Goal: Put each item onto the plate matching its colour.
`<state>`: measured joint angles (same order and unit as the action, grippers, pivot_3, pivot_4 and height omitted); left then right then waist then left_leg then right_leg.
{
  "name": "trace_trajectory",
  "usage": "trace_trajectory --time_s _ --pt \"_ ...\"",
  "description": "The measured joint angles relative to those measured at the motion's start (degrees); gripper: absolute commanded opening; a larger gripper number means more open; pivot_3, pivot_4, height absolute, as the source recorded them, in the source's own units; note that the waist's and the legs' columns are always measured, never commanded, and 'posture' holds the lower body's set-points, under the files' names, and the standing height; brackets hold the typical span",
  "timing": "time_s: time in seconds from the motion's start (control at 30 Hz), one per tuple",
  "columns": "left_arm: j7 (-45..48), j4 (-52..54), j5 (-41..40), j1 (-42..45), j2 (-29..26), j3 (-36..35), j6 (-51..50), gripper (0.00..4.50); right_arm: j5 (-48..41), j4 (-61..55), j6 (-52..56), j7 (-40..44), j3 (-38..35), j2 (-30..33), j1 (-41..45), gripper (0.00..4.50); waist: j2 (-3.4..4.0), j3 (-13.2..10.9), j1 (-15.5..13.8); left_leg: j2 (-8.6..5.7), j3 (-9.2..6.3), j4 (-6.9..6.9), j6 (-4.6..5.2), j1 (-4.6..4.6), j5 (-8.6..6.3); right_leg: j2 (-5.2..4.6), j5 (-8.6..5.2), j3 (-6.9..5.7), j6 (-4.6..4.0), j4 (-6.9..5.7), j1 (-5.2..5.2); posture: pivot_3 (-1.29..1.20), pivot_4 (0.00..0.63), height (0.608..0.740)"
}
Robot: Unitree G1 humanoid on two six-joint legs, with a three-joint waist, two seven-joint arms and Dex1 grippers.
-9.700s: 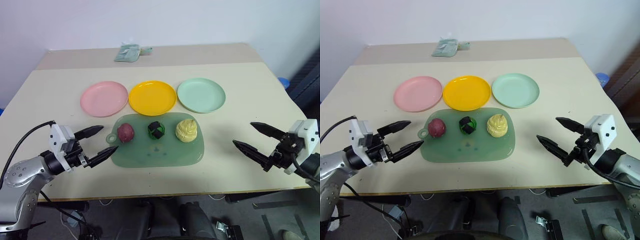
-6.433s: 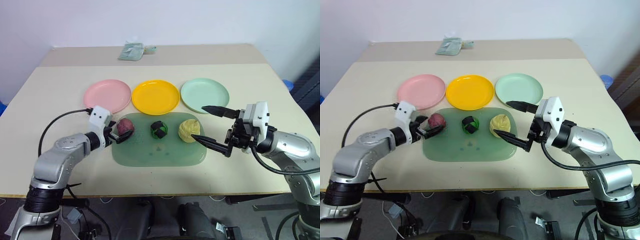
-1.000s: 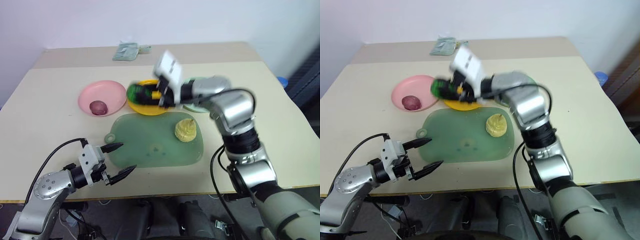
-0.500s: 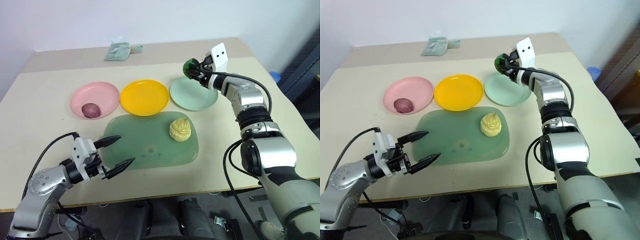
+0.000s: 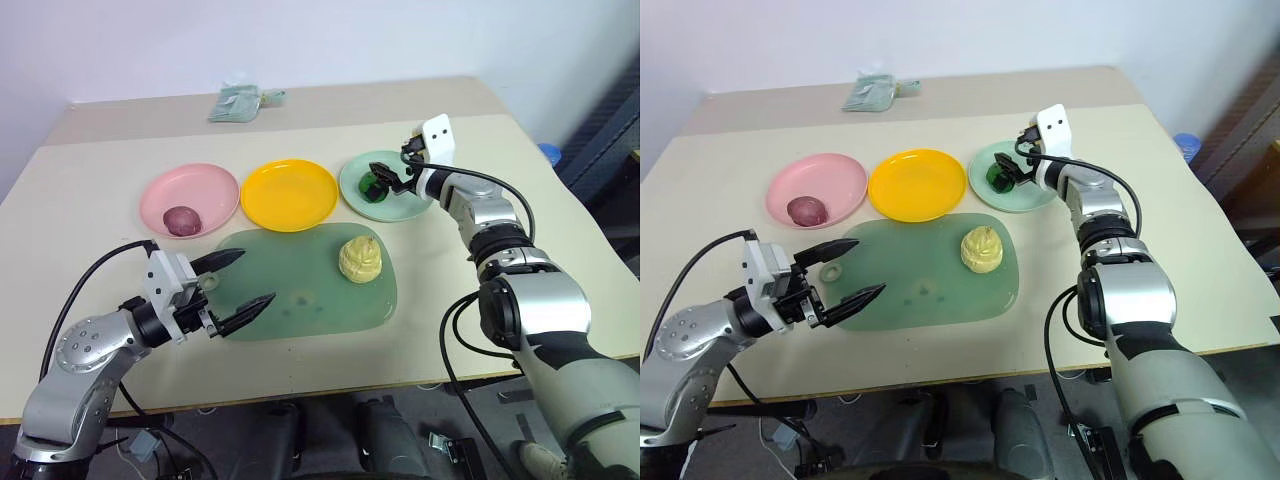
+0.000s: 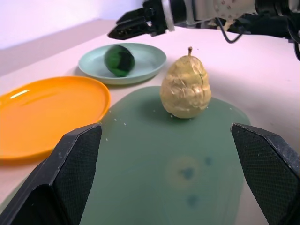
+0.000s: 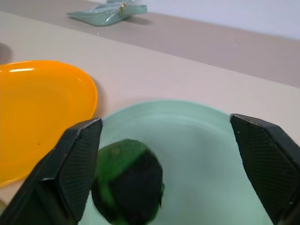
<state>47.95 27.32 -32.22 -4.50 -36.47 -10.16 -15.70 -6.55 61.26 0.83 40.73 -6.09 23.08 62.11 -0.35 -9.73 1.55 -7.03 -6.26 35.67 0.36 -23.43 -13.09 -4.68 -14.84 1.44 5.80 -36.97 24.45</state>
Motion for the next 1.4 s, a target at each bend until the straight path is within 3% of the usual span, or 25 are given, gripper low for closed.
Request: trace_trajectory --time_s 0.07,0.13,0.23,0.5,0.73,0.97,1.13,1.4 --pt "0.92 -1.04 0.04 0.34 0.35 0.56 0.09 4.50 -3.31 -12.17 6.23 4.12 -0.26 1.95 -6.12 4.45 0.01 0.00 -0.45 0.00 0.00 0.06 0.16 0.00 -0.10 0.00 0.00 0.01 0.00 -0.04 0.01 0.00 0.150 0.740" --pt "2.46 -3.20 0.24 0.62 0.55 0.93 0.99 4.50 -8.74 -31.49 16.91 7.76 -0.45 4.56 -16.44 4.45 0.03 0.01 -1.03 0.00 -0.06 0.07 0.21 -0.01 -0.12 0.00 0.00 -0.02 0.00 -0.04 0.00 0.00 0.150 0.740" --pt "4.06 -6.19 0.35 1.22 0.62 1.41 1.53 4.50 -14.77 -49.99 29.60 8.62 -0.43 6.54 -25.76 4.45 0.08 -0.01 -0.88 0.00 -0.04 0.13 0.23 -0.01 -0.14 -0.02 0.00 0.01 0.00 -0.08 0.00 0.00 0.150 0.740" --pt "8.66 -10.76 1.12 3.45 0.67 3.09 4.05 4.50 -27.56 -75.32 51.34 2.35 -2.34 6.93 -36.17 4.45 0.09 0.00 -1.05 0.02 -0.05 0.17 0.25 -0.01 -0.16 -0.04 0.00 -0.01 -0.01 -0.07 -0.05 0.00 0.150 0.740" --pt "10.05 -11.53 1.79 3.28 0.93 4.35 5.46 4.50 -29.63 -77.72 54.24 -1.41 1.11 3.91 -38.56 4.45 0.09 -0.01 -1.05 0.01 -0.05 0.22 0.26 -0.01 -0.16 -0.05 0.00 -0.02 0.00 -0.07 -0.07 0.00 0.150 0.740" --pt "10.51 -10.42 1.81 -0.24 0.73 4.23 6.32 4.50 -25.24 -72.34 48.60 -0.97 6.24 3.68 -38.55 4.45 0.07 0.00 -1.09 0.01 -0.05 0.24 0.26 -0.01 -0.16 -0.05 0.00 -0.03 0.00 -0.06 -0.09 0.00 0.150 0.740" --pt "9.16 -8.29 1.80 -2.61 0.68 2.55 6.48 4.50 -22.56 -68.57 44.24 -0.53 8.13 3.49 -38.03 2.94 0.07 0.00 -0.96 0.02 -0.06 0.23 0.27 -0.01 -0.17 -0.04 0.00 -0.04 0.00 -0.06 -0.08 0.00 0.150 0.740" --pt "4.60 -4.69 1.71 -6.53 1.99 1.24 6.11 4.50 -20.70 -65.81 40.62 -1.65 8.40 -0.28 -32.70 2.92 0.08 -0.01 -0.90 0.02 -0.06 0.23 0.27 -0.01 -0.17 -0.03 0.00 -0.04 0.00 -0.07 -0.07 0.00 0.150 0.740"
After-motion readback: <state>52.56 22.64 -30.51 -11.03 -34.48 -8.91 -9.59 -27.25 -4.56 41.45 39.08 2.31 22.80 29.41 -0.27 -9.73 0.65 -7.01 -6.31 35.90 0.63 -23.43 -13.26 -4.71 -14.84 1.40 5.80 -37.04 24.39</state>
